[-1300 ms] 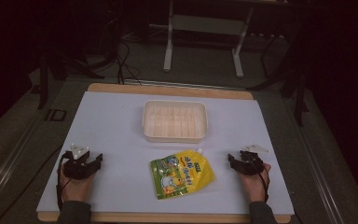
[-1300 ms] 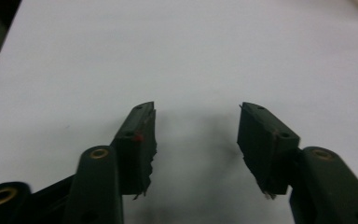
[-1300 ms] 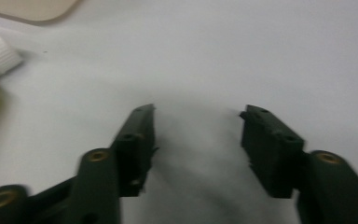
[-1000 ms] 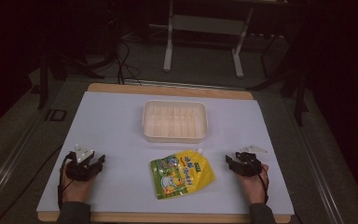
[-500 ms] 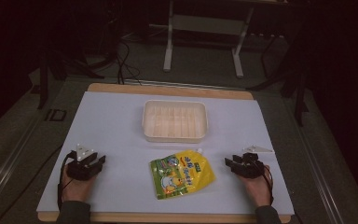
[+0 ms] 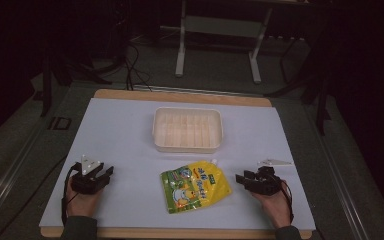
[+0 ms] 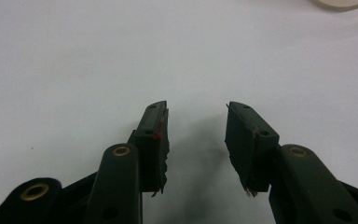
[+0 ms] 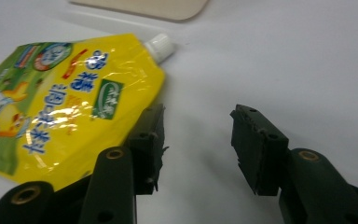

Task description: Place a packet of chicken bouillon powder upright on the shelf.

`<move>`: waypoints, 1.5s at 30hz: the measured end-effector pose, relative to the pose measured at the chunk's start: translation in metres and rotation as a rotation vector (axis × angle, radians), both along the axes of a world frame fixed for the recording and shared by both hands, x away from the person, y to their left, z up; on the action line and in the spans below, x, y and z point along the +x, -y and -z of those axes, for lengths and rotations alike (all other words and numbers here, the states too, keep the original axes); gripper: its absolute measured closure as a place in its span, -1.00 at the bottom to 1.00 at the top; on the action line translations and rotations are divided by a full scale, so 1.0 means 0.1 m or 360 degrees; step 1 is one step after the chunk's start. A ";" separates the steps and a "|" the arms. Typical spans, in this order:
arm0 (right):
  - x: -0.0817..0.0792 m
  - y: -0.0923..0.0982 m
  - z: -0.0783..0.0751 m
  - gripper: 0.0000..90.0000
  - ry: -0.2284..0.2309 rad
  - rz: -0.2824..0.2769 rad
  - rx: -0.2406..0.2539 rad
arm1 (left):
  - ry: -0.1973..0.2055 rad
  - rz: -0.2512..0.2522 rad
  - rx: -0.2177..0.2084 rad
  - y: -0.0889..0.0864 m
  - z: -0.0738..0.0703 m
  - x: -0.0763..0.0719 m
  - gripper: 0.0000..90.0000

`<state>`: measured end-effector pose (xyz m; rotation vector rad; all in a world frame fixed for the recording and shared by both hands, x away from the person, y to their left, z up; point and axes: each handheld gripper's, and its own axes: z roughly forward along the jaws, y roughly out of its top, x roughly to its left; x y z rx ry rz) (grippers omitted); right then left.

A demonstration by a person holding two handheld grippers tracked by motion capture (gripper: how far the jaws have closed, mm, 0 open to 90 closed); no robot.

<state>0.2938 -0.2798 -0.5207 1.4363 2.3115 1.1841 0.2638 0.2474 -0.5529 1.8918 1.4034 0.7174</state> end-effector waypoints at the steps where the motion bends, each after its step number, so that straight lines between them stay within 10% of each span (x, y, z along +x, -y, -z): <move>1: -0.01 -0.02 0.00 0.17 -0.0004 -0.0011 0.0010 | -0.0001 -0.0002 -0.0001 0.00 0.00 0.00 0.30; 34: 0.00 -0.56 0.23 0.03 -0.0225 -0.0176 0.0158 | -0.0007 -0.0020 0.0023 0.01 0.00 0.01 0.28; 45: 0.09 -0.64 0.22 0.45 -0.0275 -0.0183 0.0117 | -0.0008 -0.0020 0.0037 0.02 0.00 0.01 0.27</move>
